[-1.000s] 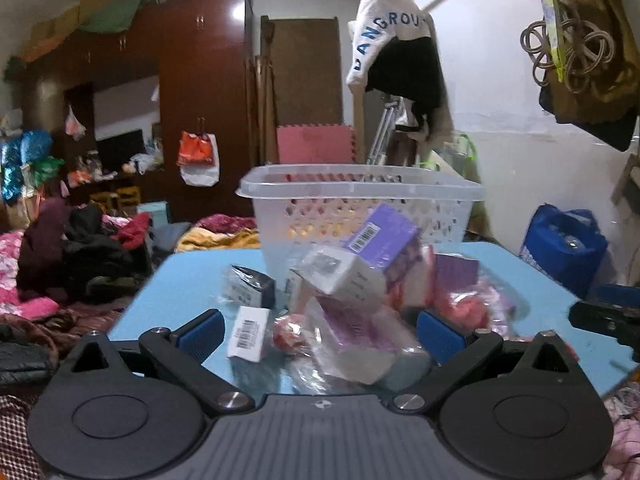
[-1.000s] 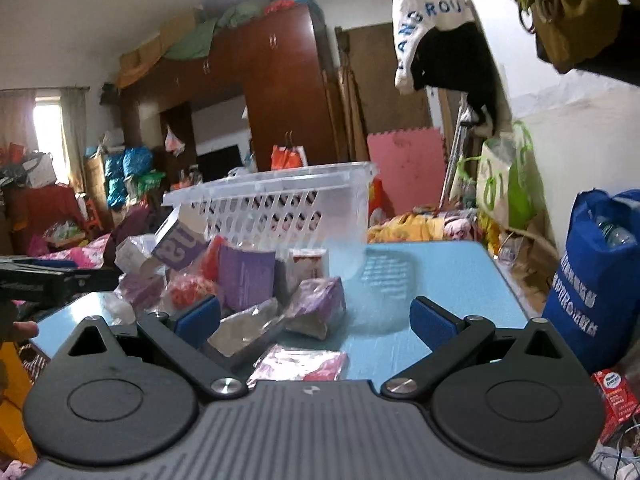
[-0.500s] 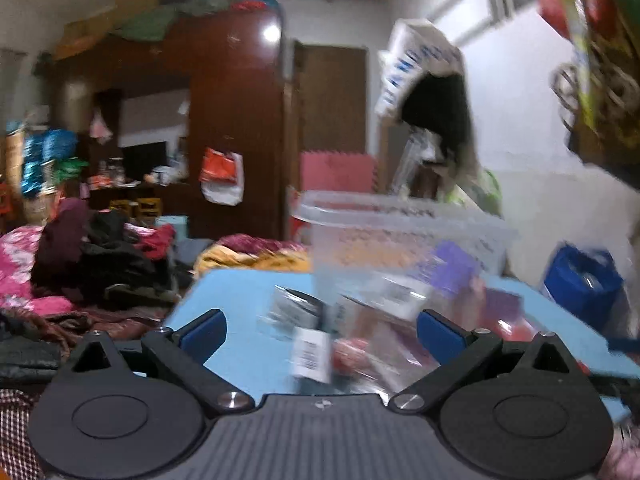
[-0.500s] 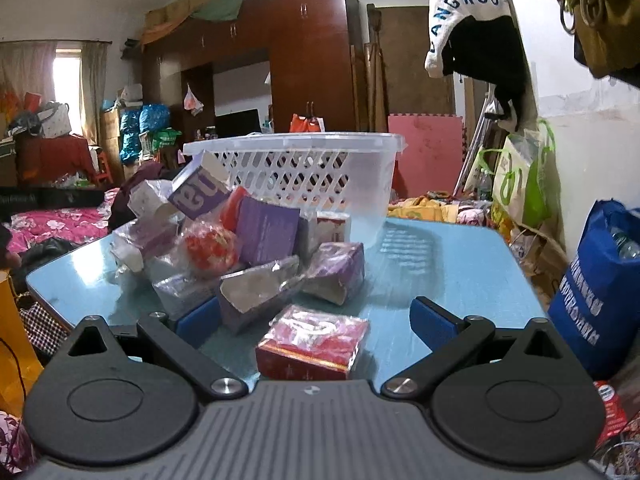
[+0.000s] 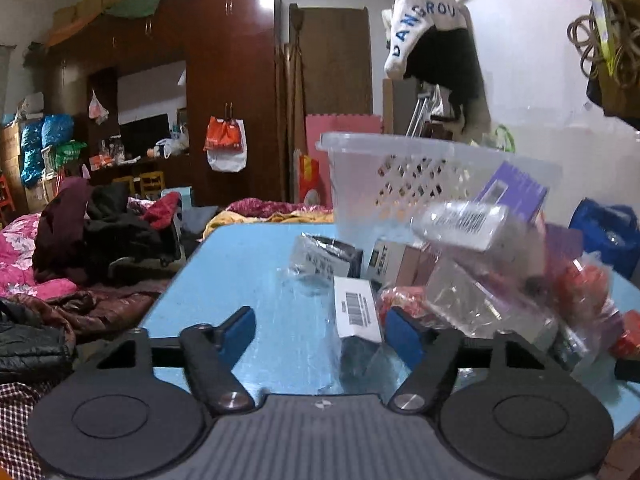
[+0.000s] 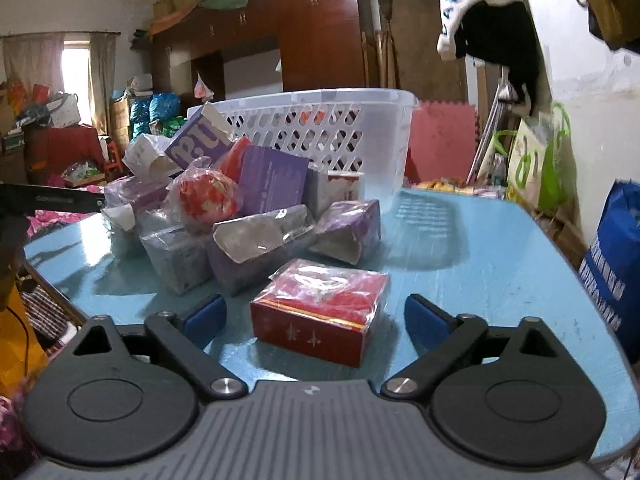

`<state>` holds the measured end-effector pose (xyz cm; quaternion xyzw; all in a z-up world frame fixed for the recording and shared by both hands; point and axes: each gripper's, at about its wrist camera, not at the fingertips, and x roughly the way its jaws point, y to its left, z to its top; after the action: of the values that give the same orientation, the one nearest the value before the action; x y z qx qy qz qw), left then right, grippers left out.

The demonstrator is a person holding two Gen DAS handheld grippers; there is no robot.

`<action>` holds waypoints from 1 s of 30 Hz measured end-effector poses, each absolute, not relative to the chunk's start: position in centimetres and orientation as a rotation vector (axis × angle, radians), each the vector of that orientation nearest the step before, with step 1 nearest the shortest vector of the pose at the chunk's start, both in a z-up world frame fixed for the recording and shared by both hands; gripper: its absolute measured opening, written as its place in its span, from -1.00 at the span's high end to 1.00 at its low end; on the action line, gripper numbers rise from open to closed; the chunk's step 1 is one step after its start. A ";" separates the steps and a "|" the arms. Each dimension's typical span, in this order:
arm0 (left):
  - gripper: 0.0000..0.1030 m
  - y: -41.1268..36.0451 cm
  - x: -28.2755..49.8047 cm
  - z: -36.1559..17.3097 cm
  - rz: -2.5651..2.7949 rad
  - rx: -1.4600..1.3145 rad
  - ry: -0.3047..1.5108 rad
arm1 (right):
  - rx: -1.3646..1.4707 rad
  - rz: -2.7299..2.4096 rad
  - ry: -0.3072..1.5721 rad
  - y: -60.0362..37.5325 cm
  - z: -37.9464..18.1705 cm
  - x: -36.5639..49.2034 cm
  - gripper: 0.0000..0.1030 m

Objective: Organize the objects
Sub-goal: 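Grasp the white barcode packet with the left tool while the right tool grasps the red wrapped box, then carry both items over the white basket and open both tools to drop them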

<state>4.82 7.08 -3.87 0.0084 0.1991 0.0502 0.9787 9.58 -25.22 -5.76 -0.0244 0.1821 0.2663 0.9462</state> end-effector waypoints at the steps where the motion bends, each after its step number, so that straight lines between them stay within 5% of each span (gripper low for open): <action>1: -0.27 7.1 4.9 -4.0 0.097 0.024 0.407 | -0.061 0.540 0.368 -25.1 -5.8 9.5 -0.83; 5: 0.11 6.3 5.4 -4.3 0.084 0.054 0.429 | -0.069 0.552 0.358 -25.1 -5.7 9.4 -0.64; 8: 0.17 6.1 5.3 -4.6 0.080 0.058 0.420 | -0.075 0.554 0.349 -25.1 -5.6 9.1 -0.34; 19: 0.19 8.1 4.5 -1.7 0.094 -0.017 0.328 | -0.039 0.552 0.269 -26.8 -1.9 9.9 -0.33; 30: 0.19 6.5 13.5 7.3 -0.032 -0.087 0.292 | -0.080 0.597 0.299 -20.9 8.0 22.7 -0.33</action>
<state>13.50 6.54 7.29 -0.0436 0.1455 -0.0159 0.9883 22.70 -20.87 7.98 -0.0390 0.1469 0.2928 0.9440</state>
